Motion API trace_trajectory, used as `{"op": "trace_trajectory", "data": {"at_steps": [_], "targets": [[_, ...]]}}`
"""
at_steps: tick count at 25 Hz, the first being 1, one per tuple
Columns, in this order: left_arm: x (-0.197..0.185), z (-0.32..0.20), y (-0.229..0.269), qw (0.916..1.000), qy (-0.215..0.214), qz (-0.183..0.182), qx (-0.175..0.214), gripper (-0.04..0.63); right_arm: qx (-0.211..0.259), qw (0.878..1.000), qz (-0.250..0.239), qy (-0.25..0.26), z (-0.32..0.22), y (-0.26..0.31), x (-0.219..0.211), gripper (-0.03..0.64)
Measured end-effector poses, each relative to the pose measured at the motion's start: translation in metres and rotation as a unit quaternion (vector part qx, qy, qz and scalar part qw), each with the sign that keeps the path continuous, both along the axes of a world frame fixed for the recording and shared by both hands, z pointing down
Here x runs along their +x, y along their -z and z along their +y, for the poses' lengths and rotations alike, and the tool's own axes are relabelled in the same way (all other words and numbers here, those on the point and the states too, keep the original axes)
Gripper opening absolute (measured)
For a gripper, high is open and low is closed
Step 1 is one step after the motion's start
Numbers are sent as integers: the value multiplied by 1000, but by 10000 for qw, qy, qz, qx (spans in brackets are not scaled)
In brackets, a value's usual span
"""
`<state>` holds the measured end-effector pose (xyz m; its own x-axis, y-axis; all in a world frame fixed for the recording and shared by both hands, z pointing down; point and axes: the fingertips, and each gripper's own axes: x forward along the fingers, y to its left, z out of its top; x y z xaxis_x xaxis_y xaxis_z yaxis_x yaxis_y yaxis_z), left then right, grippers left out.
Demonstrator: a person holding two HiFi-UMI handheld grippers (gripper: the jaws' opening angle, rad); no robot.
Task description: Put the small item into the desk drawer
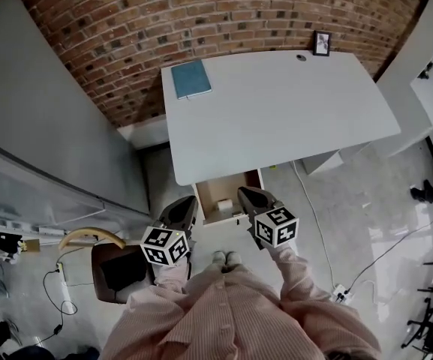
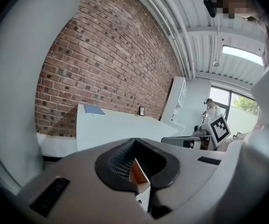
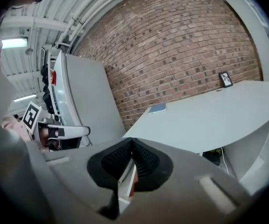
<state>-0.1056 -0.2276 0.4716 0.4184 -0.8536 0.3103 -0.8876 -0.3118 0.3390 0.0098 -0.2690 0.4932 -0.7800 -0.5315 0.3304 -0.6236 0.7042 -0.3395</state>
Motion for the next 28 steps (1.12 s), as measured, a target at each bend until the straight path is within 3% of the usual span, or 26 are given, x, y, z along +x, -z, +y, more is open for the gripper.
{"op": "trace_trajectory", "data": {"at_steps": [19, 28], "targets": [[-20, 14, 91, 9925, 471, -141, 1122, -2, 875, 9913, -693, -698, 0, 99, 41, 6], [-44, 18, 110, 9848, 895, -337, 1450, -2, 1245, 9842, -666, -1064, -10, 122, 60, 5]]}}
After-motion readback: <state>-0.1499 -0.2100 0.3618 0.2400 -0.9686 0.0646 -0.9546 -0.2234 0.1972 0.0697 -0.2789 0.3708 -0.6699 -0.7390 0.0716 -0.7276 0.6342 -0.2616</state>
